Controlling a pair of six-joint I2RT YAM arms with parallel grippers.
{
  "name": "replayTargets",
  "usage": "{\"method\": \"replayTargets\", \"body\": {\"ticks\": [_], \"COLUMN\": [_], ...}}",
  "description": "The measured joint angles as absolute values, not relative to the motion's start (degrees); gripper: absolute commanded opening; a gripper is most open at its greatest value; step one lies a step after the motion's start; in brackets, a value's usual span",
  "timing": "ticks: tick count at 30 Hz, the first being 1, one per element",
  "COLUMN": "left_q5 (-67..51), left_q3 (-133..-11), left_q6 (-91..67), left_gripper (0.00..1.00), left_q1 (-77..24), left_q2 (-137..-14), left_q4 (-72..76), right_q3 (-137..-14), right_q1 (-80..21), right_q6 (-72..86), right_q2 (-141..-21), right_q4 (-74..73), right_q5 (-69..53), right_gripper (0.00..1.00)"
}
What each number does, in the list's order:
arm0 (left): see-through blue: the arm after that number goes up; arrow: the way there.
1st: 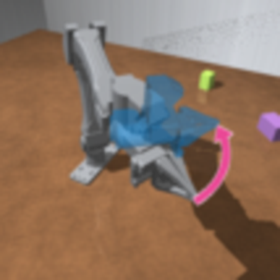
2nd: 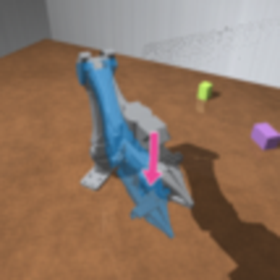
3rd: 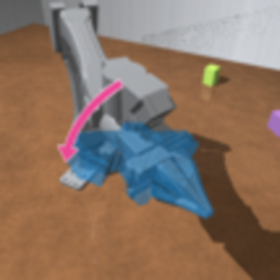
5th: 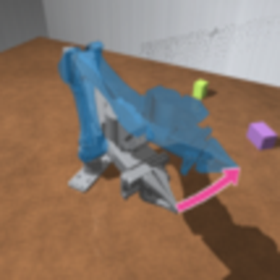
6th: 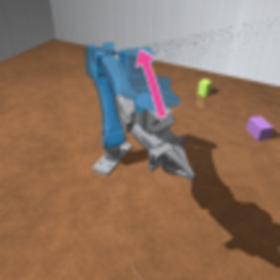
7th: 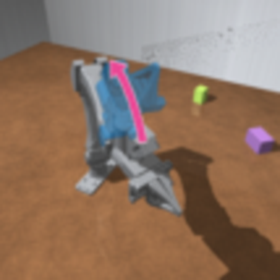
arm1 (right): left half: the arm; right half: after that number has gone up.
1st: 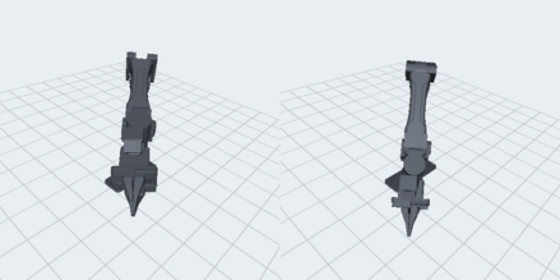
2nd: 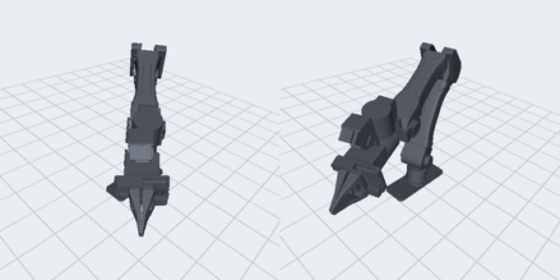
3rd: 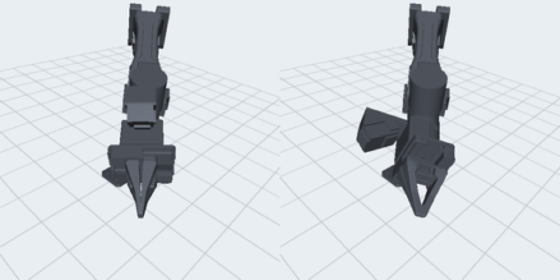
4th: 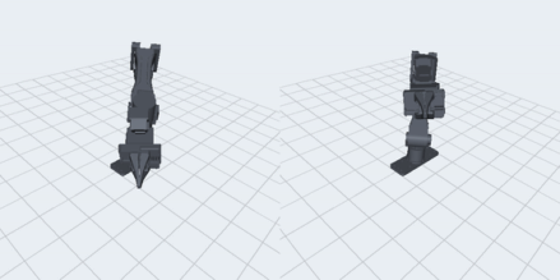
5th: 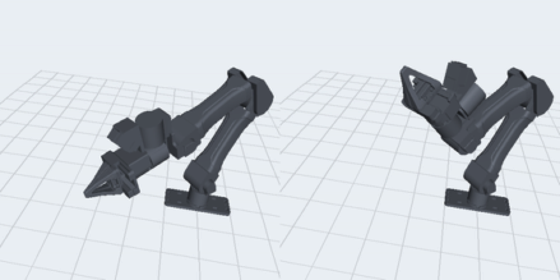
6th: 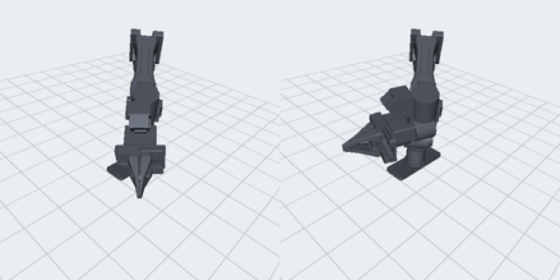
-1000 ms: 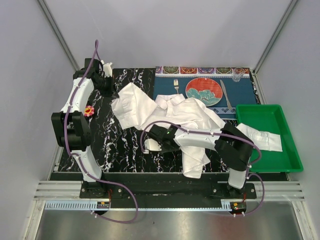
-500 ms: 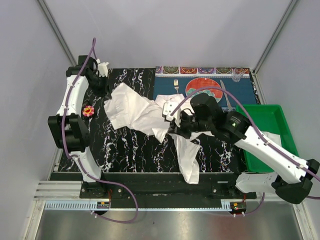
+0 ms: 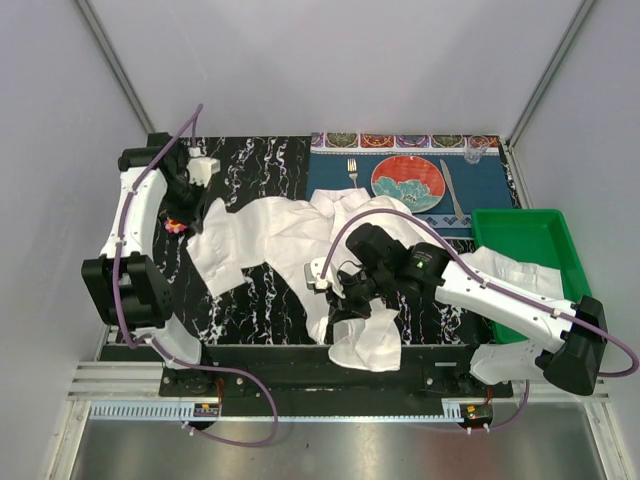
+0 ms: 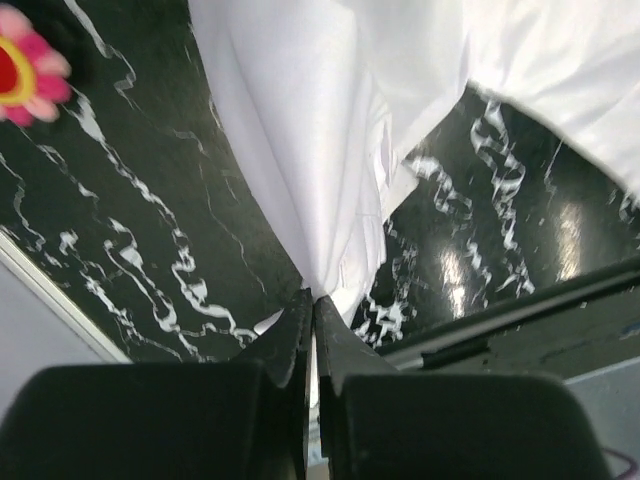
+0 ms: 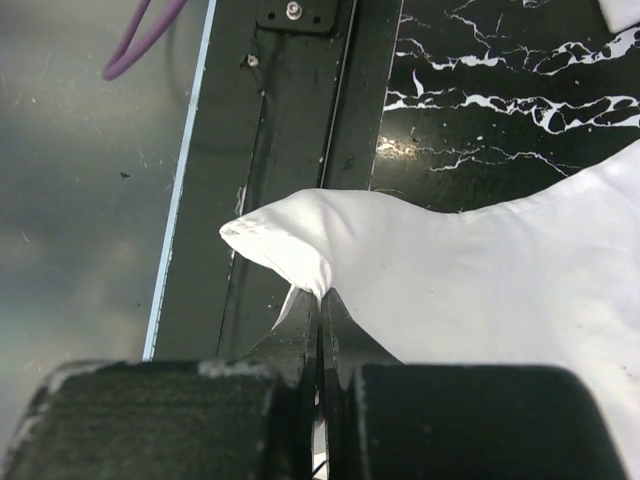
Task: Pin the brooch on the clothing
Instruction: Flatten out the clothes at the center of the board.
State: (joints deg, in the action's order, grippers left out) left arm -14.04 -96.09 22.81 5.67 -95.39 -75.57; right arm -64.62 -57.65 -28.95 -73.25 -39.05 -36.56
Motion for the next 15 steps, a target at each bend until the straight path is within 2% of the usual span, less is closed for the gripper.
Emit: {"method": "replayTargets", "body": {"ticks": [2,5,10,15], "left_q5": [-13.13,-12.1,-10.04,-10.98], "left_q3": [-92.55,-85.6,-76.69,-74.81], "left_q6": [24.01,25.5,26.79,30.28], "left_gripper": [0.1,0.19,0.44,0.57], "left_q1": [5.93,6.76,10.15,14.66], "left_q2": [-95.39,-94.96,-92.07,-84.93], "left_q4": [-75.22,-73.41,-70.76,-65.45], "right_q3": [-64.58,-64.58,-64.58,-64.73], "right_q1": [-57.71,-57.71,-57.71,-57.71], "right_q6": [-29.8,-30.98,-31.92,-32.08], "right_q2": [-73.25,-73.25,-73.25,-74.02], "right_q4": [-39.64,-40.56,-42.33,-43.09], "right_q5": [-36.34,-35.59,-34.98,-34.96], "right_gripper": [0.0,0.0,0.0,0.0]}}
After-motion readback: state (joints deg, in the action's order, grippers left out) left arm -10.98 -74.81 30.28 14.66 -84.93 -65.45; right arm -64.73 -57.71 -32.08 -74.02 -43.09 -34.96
